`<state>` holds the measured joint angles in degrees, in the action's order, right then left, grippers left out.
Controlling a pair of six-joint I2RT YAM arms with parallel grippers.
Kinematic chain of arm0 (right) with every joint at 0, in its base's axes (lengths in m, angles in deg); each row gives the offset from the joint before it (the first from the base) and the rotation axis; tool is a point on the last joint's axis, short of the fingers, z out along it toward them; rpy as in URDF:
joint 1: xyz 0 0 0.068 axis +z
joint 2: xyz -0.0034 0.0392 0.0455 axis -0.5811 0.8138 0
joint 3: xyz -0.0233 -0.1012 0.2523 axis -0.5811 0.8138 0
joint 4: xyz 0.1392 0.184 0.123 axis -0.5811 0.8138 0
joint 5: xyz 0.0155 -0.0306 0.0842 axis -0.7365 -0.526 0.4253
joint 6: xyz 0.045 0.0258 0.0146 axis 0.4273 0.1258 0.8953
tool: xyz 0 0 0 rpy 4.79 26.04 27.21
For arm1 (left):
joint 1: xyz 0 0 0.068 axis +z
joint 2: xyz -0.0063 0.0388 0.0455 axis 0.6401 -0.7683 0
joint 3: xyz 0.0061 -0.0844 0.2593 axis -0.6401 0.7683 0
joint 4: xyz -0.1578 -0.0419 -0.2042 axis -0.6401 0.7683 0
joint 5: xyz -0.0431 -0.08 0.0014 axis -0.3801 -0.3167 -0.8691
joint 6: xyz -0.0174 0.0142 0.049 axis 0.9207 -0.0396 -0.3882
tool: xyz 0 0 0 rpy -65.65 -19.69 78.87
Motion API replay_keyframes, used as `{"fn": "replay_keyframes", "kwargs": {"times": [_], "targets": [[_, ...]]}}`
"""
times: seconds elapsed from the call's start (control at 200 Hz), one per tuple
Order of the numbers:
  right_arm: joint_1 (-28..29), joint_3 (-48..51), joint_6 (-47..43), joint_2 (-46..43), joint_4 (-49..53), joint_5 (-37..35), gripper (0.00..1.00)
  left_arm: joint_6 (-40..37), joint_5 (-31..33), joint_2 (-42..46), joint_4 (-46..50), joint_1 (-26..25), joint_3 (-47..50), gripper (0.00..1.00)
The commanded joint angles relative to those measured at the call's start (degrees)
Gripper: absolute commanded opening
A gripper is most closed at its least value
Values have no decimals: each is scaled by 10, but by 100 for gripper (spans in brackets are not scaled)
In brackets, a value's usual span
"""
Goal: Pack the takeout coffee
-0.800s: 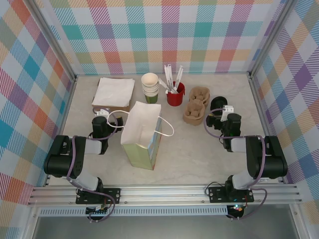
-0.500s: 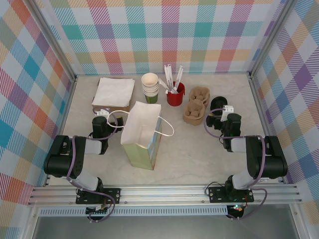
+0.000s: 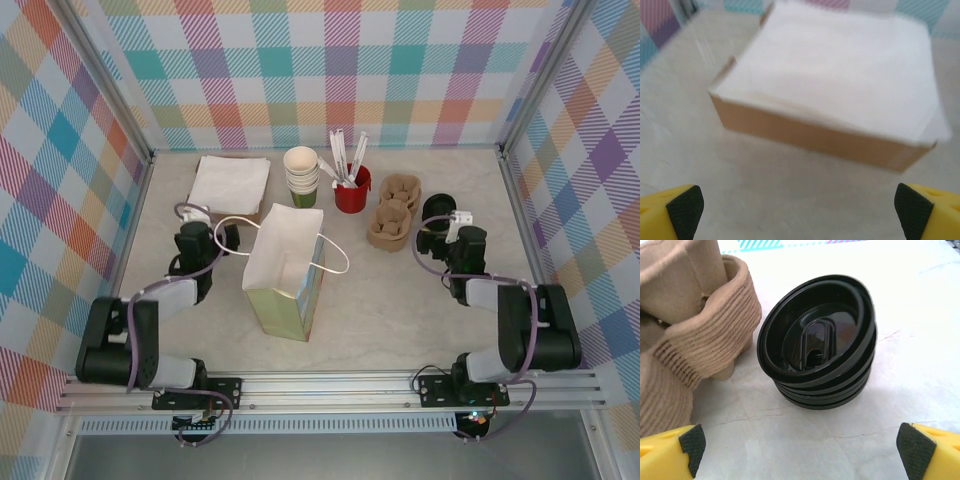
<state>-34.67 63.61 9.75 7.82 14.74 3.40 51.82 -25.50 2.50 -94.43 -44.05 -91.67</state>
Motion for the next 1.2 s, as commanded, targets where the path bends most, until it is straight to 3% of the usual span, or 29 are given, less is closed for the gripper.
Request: {"fn": "replay_keyframes", "kwargs": {"times": [0.0,0.255,0.49,0.645,0.95,1.195], "targets": [[-3,-49,18,-63,132,-8,100,63,53,52,205,11,-85,100],[-3,-108,106,-204,394,2,100,120,16,75,513,38,-270,100],[-3,-192,149,-281,621,37,100,107,-88,142,666,38,-387,100],[-3,-248,149,-286,710,46,100,92,-174,178,737,30,-463,99],[-3,-282,179,-285,748,79,100,76,-244,215,777,-88,-527,93],[-2,-280,197,-290,755,90,100,28,-146,161,798,-226,-557,92]]}}
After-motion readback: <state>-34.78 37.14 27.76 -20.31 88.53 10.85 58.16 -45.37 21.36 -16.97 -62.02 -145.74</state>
